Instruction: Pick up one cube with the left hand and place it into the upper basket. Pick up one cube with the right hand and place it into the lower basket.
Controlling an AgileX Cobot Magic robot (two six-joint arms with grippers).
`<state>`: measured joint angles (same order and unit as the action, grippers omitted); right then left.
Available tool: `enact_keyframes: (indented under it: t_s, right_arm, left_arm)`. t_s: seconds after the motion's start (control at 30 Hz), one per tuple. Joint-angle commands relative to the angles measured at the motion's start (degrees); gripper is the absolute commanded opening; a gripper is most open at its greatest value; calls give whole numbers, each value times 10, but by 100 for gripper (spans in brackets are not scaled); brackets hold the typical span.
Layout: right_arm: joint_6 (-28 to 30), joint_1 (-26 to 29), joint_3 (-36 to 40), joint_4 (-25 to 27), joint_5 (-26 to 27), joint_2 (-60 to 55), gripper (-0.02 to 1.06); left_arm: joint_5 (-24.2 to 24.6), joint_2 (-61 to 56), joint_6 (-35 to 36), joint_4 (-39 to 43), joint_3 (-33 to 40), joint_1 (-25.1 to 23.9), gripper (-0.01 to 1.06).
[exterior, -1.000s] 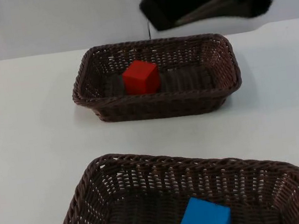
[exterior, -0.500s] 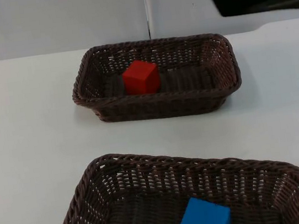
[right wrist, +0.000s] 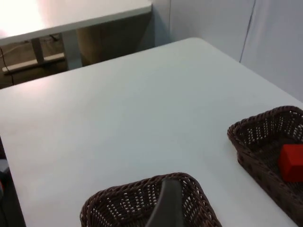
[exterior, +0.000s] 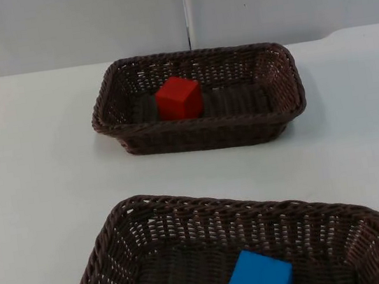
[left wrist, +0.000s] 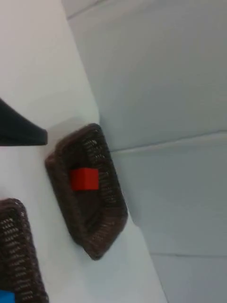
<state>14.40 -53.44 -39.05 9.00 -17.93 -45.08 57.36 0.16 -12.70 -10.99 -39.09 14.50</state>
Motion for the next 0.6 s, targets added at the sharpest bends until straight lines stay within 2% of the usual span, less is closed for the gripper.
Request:
enact_keyframes:
  t_s: [0.0, 0.07, 0.3, 0.57]
  right_arm:
    - [2, 2, 9, 2, 14, 17, 68]
    - [2, 2, 19, 2, 10, 41, 68]
    - [2, 2, 51, 0, -3, 109, 68]
    - [0, 2, 66, 0, -43, 161, 68]
  left_arm:
    - [23, -2, 29, 27, 6, 3, 105]
    - [35, -2, 32, 37, 23, 3, 105]
    - [30, -2, 42, 40, 87, 3, 105]
    - [44, -2, 58, 46, 107, 3, 105]
